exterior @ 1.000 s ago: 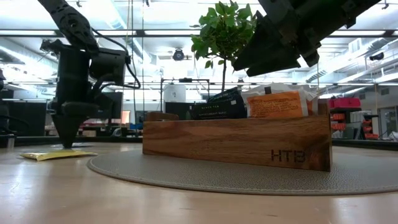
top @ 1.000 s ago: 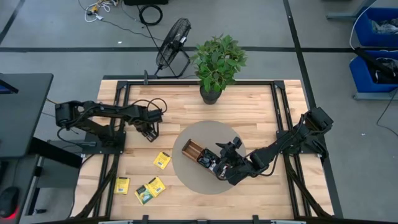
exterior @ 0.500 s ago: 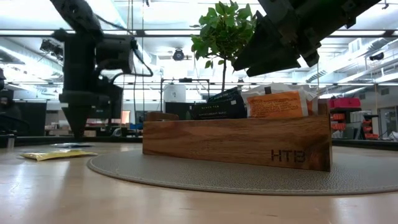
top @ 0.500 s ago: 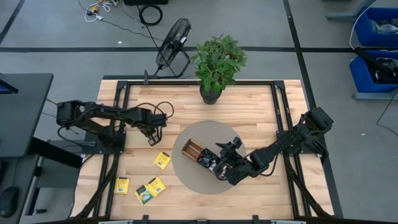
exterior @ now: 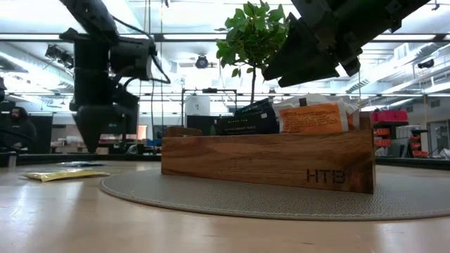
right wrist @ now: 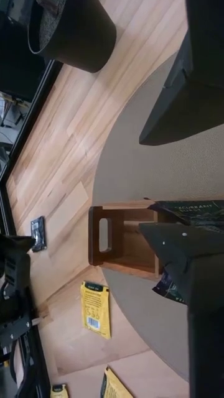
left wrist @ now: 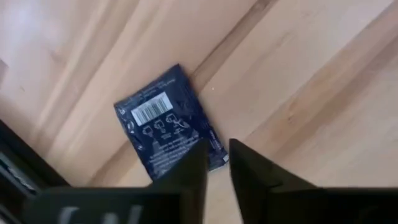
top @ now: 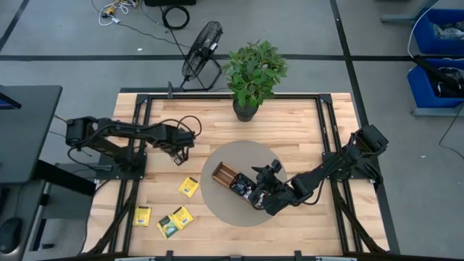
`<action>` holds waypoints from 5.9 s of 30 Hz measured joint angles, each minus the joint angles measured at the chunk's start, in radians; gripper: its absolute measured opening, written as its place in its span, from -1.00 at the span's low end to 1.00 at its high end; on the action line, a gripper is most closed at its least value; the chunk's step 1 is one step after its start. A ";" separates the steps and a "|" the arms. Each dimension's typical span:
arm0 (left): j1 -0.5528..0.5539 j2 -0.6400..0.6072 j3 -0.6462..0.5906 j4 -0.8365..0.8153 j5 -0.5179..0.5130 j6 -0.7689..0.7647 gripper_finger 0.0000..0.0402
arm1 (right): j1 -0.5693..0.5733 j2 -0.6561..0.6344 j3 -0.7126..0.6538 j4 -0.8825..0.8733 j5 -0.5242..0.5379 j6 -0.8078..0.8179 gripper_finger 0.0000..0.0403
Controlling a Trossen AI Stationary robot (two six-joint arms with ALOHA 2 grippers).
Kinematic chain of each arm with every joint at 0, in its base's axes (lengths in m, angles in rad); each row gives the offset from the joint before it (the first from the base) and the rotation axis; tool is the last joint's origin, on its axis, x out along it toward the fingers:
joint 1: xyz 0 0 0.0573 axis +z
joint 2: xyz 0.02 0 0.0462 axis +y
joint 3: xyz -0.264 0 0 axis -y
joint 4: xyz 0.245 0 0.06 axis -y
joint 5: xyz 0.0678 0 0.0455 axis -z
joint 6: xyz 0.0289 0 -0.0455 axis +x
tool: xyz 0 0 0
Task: Pick & Place Tea
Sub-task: Put the purple tea bag into the middle section of the wooden organizer
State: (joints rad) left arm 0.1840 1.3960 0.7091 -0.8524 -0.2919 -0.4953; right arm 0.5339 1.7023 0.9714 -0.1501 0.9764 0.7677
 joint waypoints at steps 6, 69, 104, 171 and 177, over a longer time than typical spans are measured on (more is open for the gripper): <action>0.054 0.000 -0.081 0.092 0.030 -0.014 -0.08 | 0.000 0.000 0.000 0.000 0.000 -0.001 0.11; -0.399 -0.003 0.112 0.163 -0.322 0.344 -0.99 | -0.052 -0.002 -0.033 0.320 -0.158 -0.437 0.11; -0.659 -0.002 0.120 0.849 -0.641 1.342 -0.99 | -0.576 -0.310 0.052 0.192 -1.173 -0.008 0.11; -0.553 -0.002 0.119 0.739 -0.299 0.834 -0.31 | -0.590 -0.159 0.111 0.082 -1.228 -0.148 -1.00; -0.566 -0.002 0.085 0.798 -0.233 0.668 -0.24 | -0.513 -0.231 0.111 0.009 -1.006 -0.251 -1.00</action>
State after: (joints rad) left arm -0.3817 1.3938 0.7942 -0.0541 -0.5253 0.1724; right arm 0.0214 1.4715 1.0821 -0.1410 -0.0298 0.5167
